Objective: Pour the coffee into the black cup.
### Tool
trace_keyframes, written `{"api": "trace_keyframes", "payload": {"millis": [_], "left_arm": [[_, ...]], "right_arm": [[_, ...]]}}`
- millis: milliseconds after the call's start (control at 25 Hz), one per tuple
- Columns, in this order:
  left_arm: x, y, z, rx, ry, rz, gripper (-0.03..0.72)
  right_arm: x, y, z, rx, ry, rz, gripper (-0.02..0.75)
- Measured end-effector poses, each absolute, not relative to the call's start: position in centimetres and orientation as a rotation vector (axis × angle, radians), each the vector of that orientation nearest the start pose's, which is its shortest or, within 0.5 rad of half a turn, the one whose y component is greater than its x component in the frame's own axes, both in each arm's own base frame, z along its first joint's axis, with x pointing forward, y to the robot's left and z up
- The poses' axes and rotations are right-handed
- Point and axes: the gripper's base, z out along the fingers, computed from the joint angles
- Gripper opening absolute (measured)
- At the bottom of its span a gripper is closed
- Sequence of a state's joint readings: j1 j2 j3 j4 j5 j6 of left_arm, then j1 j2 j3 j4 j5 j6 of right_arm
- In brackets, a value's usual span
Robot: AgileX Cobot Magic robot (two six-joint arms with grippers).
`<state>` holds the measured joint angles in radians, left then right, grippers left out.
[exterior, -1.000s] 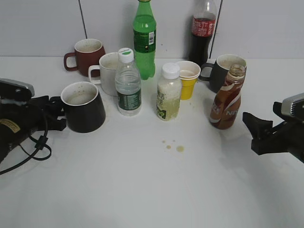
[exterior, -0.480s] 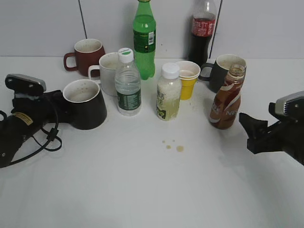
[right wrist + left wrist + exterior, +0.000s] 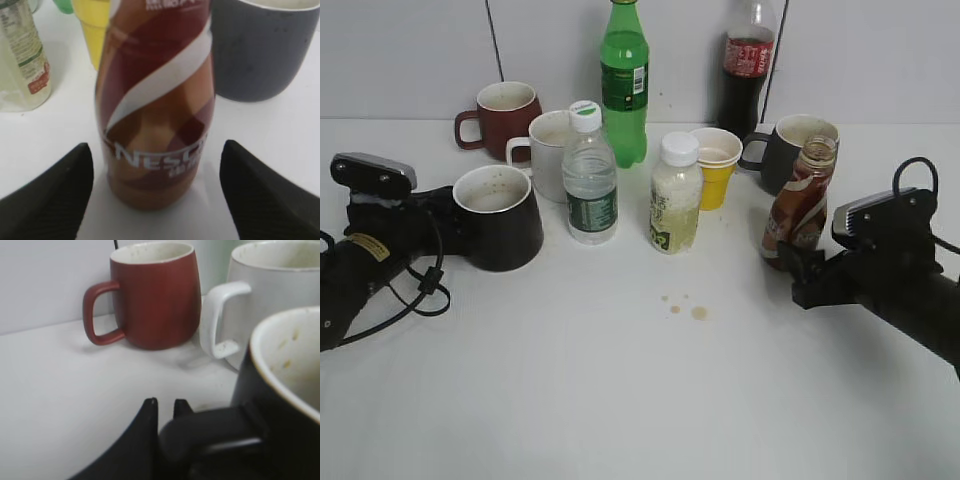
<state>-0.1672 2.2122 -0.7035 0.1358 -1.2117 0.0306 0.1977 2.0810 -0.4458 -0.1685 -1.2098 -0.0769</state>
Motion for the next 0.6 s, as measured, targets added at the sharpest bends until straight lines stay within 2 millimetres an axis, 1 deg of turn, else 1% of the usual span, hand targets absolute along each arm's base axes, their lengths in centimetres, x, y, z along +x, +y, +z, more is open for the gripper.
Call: {"api": "trace_keyframes", "payload": {"millis": [280,520,600], "left_arm": [[34.0,-6.9,8.4,0.328,1.736,-0.156,0.054],[32.4,-6.6,10.5,0.326,1.714,-0.155,0.053],[31.7,-6.8,11.0,0.333,1.708,-0.161,0.052]], "right_arm": [[30.2,7.7,6.1,-0.405,1.832,0.229,0.591],[31.9,8.3,5.4,-0.416,1.805,0.260,0.589],[32.2,8.4,5.0,-0.418,1.806,0.263,0.564]]}}
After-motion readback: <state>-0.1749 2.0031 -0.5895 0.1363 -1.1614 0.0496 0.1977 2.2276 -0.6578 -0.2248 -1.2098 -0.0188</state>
